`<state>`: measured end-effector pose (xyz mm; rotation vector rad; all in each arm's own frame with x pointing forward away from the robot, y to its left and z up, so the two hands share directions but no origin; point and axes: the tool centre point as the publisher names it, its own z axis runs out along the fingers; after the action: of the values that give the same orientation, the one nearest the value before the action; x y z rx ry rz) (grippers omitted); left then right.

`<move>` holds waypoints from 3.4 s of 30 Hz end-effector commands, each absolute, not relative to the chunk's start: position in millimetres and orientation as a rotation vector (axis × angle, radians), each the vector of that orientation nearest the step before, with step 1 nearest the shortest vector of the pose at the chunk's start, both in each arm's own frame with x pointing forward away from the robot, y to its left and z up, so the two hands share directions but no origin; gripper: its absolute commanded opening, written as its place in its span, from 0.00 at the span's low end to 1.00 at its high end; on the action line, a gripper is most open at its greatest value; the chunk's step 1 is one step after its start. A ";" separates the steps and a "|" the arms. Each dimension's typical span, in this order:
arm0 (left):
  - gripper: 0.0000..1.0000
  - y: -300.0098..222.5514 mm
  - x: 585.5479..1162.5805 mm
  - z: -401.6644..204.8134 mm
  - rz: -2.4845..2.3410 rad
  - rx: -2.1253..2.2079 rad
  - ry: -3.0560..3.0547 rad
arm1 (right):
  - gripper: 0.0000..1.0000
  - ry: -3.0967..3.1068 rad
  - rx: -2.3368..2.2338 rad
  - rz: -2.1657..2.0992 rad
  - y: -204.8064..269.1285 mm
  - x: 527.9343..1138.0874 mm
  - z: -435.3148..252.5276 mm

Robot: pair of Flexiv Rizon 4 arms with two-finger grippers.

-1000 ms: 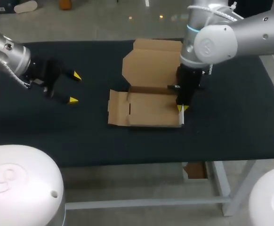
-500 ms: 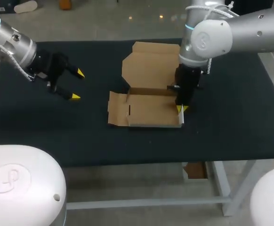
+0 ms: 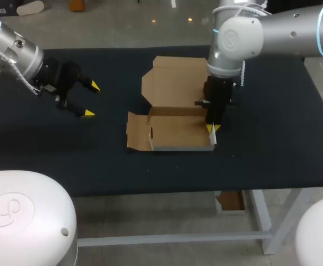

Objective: Assemble the packaging by folding the flat box into shape, placing the metal phone stand inside, and closing the box properly

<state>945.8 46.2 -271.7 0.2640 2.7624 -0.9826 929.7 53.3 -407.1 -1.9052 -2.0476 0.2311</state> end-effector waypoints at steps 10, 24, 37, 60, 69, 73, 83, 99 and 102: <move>1.00 46.4 945.5 -270.4 -0.979 0.265 2.767 | 0.03 -2.042 -1.915 0.341 57.1 928.7 -411.3; 1.00 46.4 945.5 -270.4 -0.979 0.265 2.767 | 0.04 -2.064 -2.003 0.335 57.4 926.9 -412.0; 1.00 46.4 945.5 -270.4 -0.979 0.265 2.767 | 0.08 -2.066 -2.064 0.306 56.7 926.7 -412.0; 1.00 46.4 945.5 -270.4 -0.979 0.265 2.767 | 0.08 -2.081 -2.258 0.082 53.8 925.4 -412.6; 1.00 46.4 945.5 -270.4 -0.979 0.265 2.767 | 0.11 -2.099 -2.318 0.049 54.2 928.0 -415.9; 1.00 46.4 945.5 -270.4 -0.979 0.265 2.767 | 0.14 -2.099 -2.321 0.033 55.2 929.4 -416.7; 1.00 46.4 945.5 -270.4 -0.979 0.265 2.767 | 0.14 -2.085 -2.386 -0.009 54.9 930.1 -419.4; 1.00 46.4 945.5 -270.4 -0.979 0.265 2.767 | 0.00 -2.157 -2.362 -0.112 60.5 929.4 -418.0; 1.00 46.4 945.5 -270.4 -0.979 0.265 2.767 | 0.00 -2.199 -2.323 -0.153 61.9 930.1 -415.7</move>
<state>945.5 45.9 -271.6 0.2637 2.7621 -0.9811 936.3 67.3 -416.5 -2.3267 -2.1891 -0.1180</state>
